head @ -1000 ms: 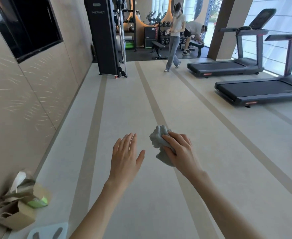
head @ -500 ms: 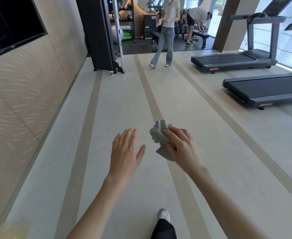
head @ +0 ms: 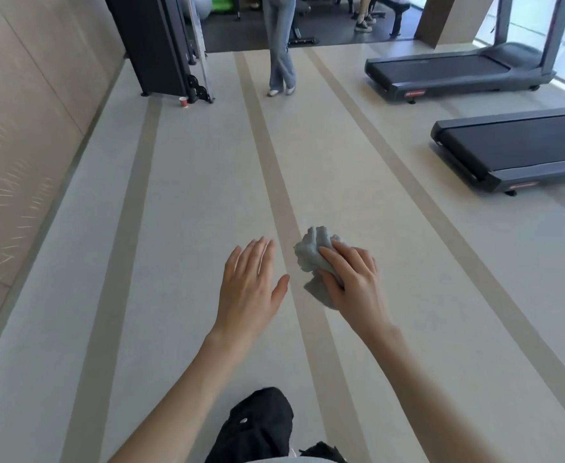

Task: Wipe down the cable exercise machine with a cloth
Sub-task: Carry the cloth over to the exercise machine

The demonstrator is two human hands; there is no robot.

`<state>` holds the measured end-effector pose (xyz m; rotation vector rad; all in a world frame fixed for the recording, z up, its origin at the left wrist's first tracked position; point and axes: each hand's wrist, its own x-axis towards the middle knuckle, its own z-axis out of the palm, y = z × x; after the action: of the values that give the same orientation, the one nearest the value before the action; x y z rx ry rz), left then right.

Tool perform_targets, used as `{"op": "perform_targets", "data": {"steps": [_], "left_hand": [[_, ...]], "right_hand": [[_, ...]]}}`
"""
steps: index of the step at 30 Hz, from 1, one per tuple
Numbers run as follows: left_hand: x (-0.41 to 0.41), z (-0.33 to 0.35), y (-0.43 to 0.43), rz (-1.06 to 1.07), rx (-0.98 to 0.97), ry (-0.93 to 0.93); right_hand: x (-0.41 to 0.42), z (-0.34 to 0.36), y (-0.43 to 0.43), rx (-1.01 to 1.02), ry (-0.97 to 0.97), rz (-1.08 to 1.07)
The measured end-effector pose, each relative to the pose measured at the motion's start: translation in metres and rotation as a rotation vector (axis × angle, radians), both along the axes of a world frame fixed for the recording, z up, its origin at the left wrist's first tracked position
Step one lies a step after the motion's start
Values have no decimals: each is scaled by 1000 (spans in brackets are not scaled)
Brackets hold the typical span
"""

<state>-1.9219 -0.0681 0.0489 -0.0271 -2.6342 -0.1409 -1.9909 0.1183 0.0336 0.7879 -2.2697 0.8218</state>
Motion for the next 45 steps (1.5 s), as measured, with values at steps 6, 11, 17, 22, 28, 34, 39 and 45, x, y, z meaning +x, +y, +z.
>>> {"op": "perform_targets", "data": {"steps": [6, 11, 17, 22, 28, 34, 39, 45], "left_hand": [[-141, -27, -1, -44, -29, -36], [-278, -31, 0, -97, -15, -34], [-431, -19, 4, -126, 4, -56], [-539, -17, 11, -165, -12, -77], [-677, -35, 28, -130, 13, -105], [-833, -34, 57, -20, 57, -149], [-944, -25, 71, 63, 85, -173], [-1058, -29, 71, 106, 92, -161]], "right_hand": [[-130, -32, 3, -11, -60, -55], [-260, -37, 1, -7, -86, -93], [-402, -26, 2, -1, -87, -138], [-508, -25, 10, 0, -97, -159], [-655, -37, 27, 2, -95, -124], [-824, -32, 53, 19, -123, -39], [-945, -23, 67, 31, -135, 16], [-1064, -29, 63, 30, -140, 66]]}}
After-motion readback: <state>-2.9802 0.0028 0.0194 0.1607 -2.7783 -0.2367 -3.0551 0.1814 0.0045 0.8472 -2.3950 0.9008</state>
